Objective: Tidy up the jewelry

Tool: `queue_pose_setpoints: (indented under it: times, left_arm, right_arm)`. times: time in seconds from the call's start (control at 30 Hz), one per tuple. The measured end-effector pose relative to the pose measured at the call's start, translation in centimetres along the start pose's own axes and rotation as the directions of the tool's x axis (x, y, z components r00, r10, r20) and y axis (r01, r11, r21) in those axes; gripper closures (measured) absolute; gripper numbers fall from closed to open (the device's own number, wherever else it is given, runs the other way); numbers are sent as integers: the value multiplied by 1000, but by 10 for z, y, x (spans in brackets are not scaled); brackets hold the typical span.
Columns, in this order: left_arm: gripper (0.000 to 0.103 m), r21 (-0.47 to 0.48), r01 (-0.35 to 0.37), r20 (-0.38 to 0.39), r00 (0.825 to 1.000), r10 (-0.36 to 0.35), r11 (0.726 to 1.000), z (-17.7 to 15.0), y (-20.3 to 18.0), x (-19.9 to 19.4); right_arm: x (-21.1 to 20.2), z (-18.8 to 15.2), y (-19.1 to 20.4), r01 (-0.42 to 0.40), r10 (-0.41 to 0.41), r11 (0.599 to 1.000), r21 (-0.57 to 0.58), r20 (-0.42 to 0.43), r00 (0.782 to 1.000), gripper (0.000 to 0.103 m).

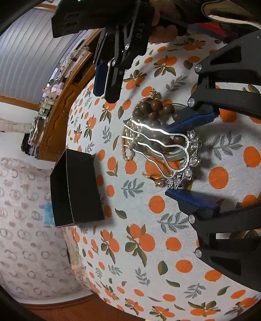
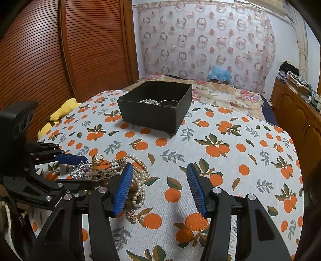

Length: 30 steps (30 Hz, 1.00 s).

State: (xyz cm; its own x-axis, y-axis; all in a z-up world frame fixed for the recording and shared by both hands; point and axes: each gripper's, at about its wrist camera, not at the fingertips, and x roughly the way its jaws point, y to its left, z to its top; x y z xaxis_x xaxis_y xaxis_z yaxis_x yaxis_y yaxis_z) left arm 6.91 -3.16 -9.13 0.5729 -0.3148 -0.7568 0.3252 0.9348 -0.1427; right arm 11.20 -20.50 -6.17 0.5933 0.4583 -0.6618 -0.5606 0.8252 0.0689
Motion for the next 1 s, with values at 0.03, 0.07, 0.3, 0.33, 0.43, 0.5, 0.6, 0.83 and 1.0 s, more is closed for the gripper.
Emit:
queue_pose_setpoints:
  times: [0.03, 0.07, 0.3, 0.33, 0.43, 0.5, 0.6, 0.83, 1.0]
  left_arm:
    - [49, 0, 0, 1, 1000, 0, 1000, 0, 0, -1]
    - [49, 3, -8, 4, 1000, 8, 1000, -1, 0, -3]
    - [49, 19, -61, 29, 998, 61, 998, -5, 5, -19]
    - [49, 19, -68, 32, 997, 67, 998, -5, 7, -22]
    - [49, 8, -94, 40, 995, 94, 996, -7, 16, -30]
    - [49, -1, -105, 42, 994, 105, 994, -9, 22, -34]
    - [49, -12, -117, 41, 992, 117, 993, -10, 30, -37]
    - [49, -21, -119, 38, 992, 120, 993, -12, 34, -35]
    - [49, -25, -119, 40, 992, 120, 993, -13, 35, -35]
  right_arm:
    - [0, 0, 0, -1, 1, 1000, -1, -1, 1000, 45]
    - [1, 0, 2, -3, 3, 1000, -3, -3, 1000, 45]
    - [5, 4, 10, -17, 17, 1000, -22, -10, 1000, 45]
    - [7, 5, 11, -19, 19, 999, -25, -12, 1000, 45]
    - [12, 7, 13, -23, 23, 999, -34, -23, 999, 45]
    - [16, 8, 13, -33, 32, 999, -31, -31, 999, 46]
    - [24, 12, 16, -60, 58, 998, -30, -47, 997, 53]
    - [57, 27, 29, -112, 104, 992, -62, -115, 988, 62]
    - [79, 32, 38, -101, 84, 990, -99, -161, 983, 72]
